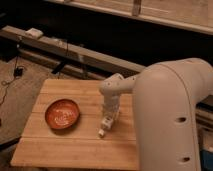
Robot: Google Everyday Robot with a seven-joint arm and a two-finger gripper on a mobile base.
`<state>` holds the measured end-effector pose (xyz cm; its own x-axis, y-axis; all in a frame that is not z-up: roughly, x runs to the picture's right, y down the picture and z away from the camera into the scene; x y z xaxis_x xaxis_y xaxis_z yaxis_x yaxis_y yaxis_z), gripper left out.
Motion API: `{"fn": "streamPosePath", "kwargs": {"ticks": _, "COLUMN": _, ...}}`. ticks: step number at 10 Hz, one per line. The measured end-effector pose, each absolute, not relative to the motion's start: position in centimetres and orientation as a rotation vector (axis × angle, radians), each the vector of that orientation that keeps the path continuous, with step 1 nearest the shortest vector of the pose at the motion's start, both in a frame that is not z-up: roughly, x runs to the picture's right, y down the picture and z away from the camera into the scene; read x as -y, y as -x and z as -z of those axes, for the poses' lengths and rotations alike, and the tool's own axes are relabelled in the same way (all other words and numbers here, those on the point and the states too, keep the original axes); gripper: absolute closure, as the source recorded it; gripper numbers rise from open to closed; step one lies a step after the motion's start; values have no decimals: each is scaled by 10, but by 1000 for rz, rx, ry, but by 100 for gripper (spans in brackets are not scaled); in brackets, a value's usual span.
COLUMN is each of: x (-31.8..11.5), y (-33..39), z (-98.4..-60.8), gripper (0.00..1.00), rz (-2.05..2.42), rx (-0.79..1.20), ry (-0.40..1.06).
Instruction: Place the bottle in the ceramic bowl
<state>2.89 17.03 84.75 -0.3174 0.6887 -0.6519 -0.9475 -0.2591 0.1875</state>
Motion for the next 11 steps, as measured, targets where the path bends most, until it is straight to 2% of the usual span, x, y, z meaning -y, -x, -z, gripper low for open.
{"fn": "streamPosePath", "kwargs": {"ticks": 1, "x": -172, "y": -29, "z": -845, "gripper": 78, "rz": -1811, "rx": -667, "ry": 541}}
{"fn": "streamPosePath", "kwargs": {"ticks": 3, "x": -163, "y": -27, "z": -833, "gripper": 97, "rz": -1809, "rx": -637, "ry": 529}}
{"fn": "streamPosePath", "kwargs": {"ticks": 4, "x": -152, "y": -22, "z": -825, "gripper": 100, "rz": -1798, "rx": -613, "ry": 523}}
{"fn": "streamPosePath", "kwargs": {"ticks": 7, "x": -108, "y": 15, "z": -799, "gripper": 100, "rz": -1667, "rx": -572, "ry": 524}}
{"fn": "streamPosePath", "kwargs": {"ticks": 11, "x": -67, "y": 74, "z": -792, "gripper": 100, "rz": -1468, "rx": -521, "ry": 556}}
